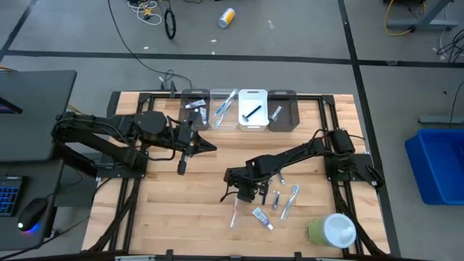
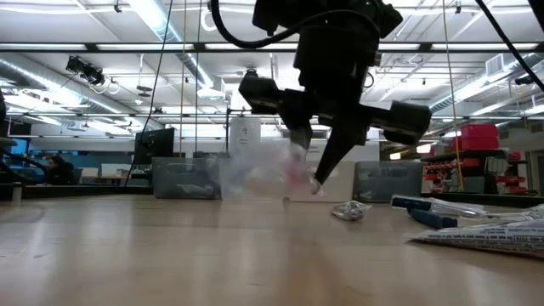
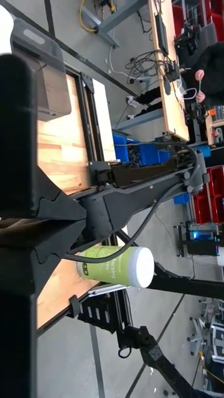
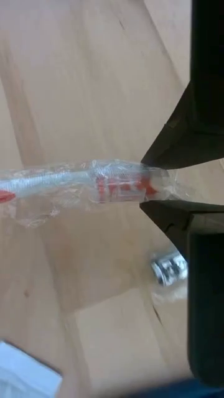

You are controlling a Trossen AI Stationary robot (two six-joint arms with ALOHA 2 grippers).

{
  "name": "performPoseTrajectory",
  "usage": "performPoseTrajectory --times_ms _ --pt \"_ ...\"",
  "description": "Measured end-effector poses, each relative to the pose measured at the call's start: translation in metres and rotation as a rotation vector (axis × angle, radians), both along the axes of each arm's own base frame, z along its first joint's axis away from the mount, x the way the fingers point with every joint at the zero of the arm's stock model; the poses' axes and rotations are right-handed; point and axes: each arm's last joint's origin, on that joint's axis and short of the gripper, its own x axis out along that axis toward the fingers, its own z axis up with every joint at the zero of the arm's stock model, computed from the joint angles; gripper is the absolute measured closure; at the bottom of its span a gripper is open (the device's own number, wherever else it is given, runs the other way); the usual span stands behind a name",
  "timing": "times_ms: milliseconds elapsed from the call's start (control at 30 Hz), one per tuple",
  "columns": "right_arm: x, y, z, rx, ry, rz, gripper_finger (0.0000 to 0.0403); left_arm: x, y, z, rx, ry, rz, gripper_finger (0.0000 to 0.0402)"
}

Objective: Pick & Place Travel size toiletries
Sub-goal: Put the orange toothbrush into the transparent bin

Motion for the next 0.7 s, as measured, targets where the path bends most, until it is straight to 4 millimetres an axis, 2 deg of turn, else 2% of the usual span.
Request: performPoseTrajectory --times_ms 200,433,700 --pt "0.000 -0.002 0.002 -0.018 -0.002 -0.019 0.0323 0.000 0.000 0.000 -0.001 -0.002 0.001 0.0390" --pt "-0.002 -0.023 0.025 -0.061 -0.058 -0.095 0.0323 -0.004 0.002 0.004 0.013 -0.019 0.053 0.0390" --pt "-0.012 -0.047 0.059 -0.019 -0.108 -0.222 0.0323 -0.035 0.015 0.022 0.009 -0.102 0.136 0.0391"
